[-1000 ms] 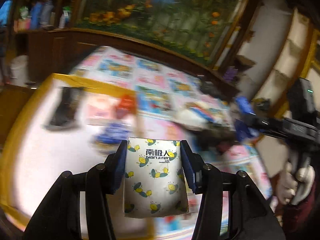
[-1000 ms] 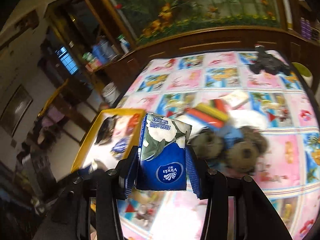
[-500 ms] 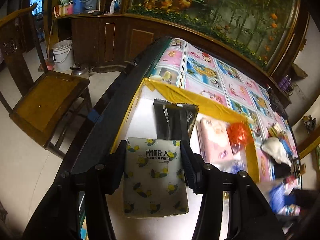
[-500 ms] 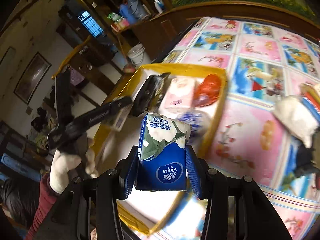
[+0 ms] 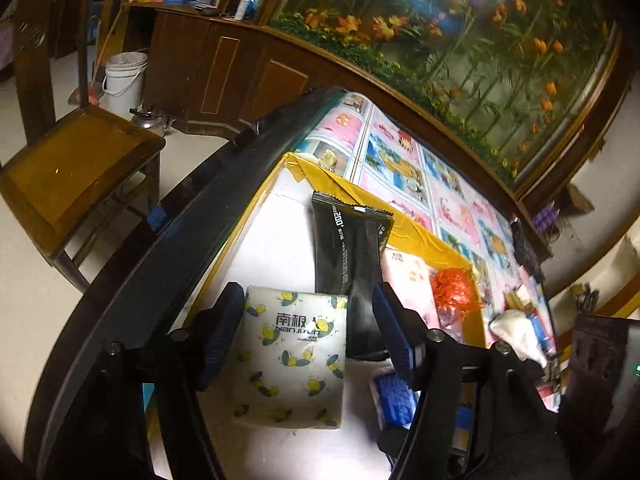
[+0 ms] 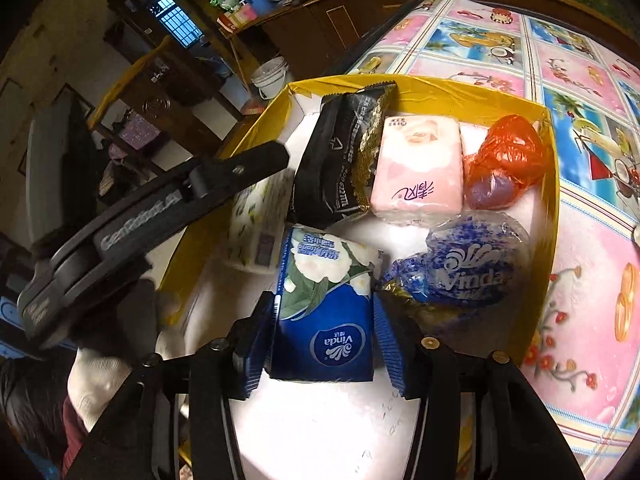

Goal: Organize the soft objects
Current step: 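Carry both items into the white box and open both tools, then grasp the white cloth on the tablecloth with the left tool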

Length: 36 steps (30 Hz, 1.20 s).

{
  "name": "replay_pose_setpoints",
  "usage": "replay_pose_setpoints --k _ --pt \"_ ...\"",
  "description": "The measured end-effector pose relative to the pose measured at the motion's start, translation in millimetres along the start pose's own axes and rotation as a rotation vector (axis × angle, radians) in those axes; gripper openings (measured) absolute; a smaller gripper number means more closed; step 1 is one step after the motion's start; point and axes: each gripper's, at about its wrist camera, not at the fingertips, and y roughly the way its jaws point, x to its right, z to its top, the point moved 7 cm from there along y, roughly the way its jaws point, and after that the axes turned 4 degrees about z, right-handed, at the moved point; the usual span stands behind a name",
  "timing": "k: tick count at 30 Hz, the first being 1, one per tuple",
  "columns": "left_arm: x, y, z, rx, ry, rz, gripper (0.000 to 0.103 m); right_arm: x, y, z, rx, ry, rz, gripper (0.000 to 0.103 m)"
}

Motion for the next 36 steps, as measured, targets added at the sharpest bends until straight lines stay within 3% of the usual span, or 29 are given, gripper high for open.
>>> replay_pose_setpoints --k 6,9,11,13,19,22,27,31,36 --pt "4.8 -32.3 7.0 0.058 -0.049 -0.041 0.066 -11.1 -38.3 -13.5 0.077 -0.047 0.008 0.066" --pt "15.1 -62.9 5.8 0.121 -0.047 -0.06 0.066 -14.9 -80.9 -21.9 0.166 -0.087 -0.009 0.075" --pt "20.7 -85.5 0.4 0.178 -0.036 -0.023 0.066 -13.4 -117.9 -32.3 0.245 -0.116 -0.039 0.079" --pt "33.1 -115.2 -9.6 0.277 -0.005 0.027 0.069 -7.9 -155.4 -47.1 0.341 -0.146 -0.093 0.083" --pt "89.6 -183.4 -48.4 0.493 0.105 0.031 0.091 8.5 -269.3 -104.3 0.691 -0.242 -0.381 0.103" --pt "117.7 -174.3 -66.5 0.429 0.165 -0.007 0.099 30.0 -302.9 -129.7 0.763 -0.216 -0.441 0.103" --pt "165.0 -132.6 -106.3 0.224 0.274 -0.084 0.098 103.9 -322.2 -160.6 0.728 0.008 -0.411 0.102" --pt "197.4 -116.3 -132.0 0.141 0.36 -0.107 0.098 150.1 -348.7 -164.6 0.714 0.135 -0.397 0.102" --pt "217.7 -102.4 -136.7 0.056 0.334 -0.162 0.098 180.3 -392.4 -164.8 0.682 0.235 -0.388 0.102"
